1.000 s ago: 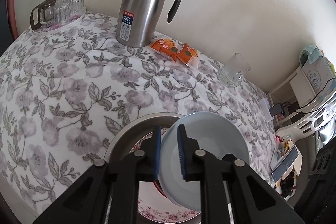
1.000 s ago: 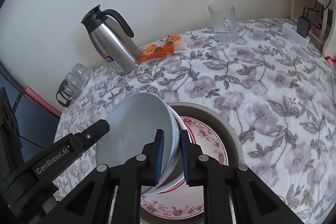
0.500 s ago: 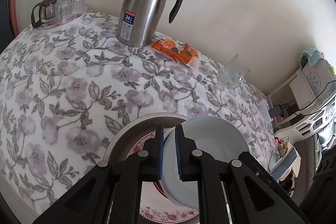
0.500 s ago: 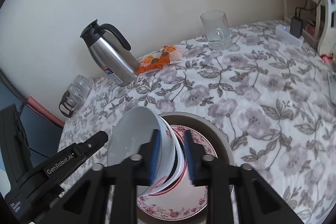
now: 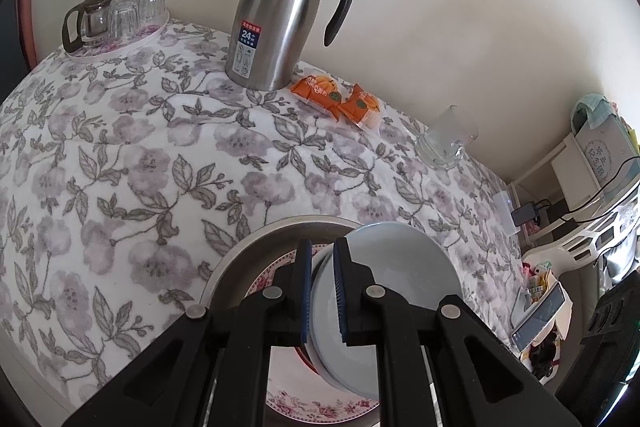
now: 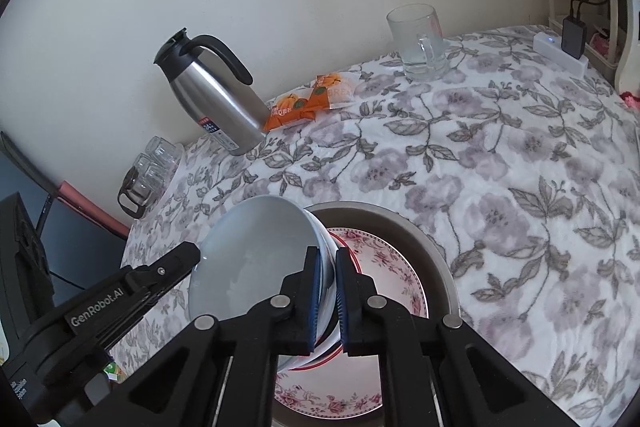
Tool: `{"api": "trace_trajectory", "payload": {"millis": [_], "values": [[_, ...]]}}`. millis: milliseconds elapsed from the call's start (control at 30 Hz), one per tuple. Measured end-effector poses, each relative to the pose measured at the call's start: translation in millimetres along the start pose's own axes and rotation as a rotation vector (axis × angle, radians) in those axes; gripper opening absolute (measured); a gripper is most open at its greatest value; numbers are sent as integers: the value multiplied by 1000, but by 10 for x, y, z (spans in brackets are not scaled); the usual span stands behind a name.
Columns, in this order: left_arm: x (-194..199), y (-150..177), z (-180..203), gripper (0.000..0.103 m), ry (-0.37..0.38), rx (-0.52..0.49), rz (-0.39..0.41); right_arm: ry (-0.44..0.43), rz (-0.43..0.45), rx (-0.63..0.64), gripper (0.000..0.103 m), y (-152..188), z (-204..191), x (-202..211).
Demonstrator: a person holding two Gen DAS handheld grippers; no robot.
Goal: Organize plates and bowls
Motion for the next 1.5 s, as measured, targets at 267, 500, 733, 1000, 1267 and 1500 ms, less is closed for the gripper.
{"api": "trace_trajectory", "payload": {"millis": [267, 500, 733, 1000, 1267, 1500], "values": [[186, -3, -8, 36, -21, -13, 39, 5, 28, 44, 12, -3, -57, 146], [326, 73, -109, 66, -88, -10, 61, 27, 51, 71, 39, 68, -45, 257], [407, 209, -192, 88, -150, -27, 75, 25, 88, 115, 63, 168, -93, 379], [425, 413, -315, 94, -213, -38, 66, 54, 82, 130, 75, 341, -25, 353], [485, 565, -397, 94, -265, -33, 73, 60, 106, 129, 96, 431, 61, 419], [535, 651, -422, 94, -340, -60, 67, 80, 112, 145, 103, 513, 107, 459]]}}
Point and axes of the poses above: each gripper's, at about its wrist camera, not at the fingertips, and x roughly against the way its jaws point, z to its right, y to its underside, the point moved 5 cm from there along -x, roughly the way its jaws point, and after that the axes turned 10 degrees about -x, right-handed, at the moved point
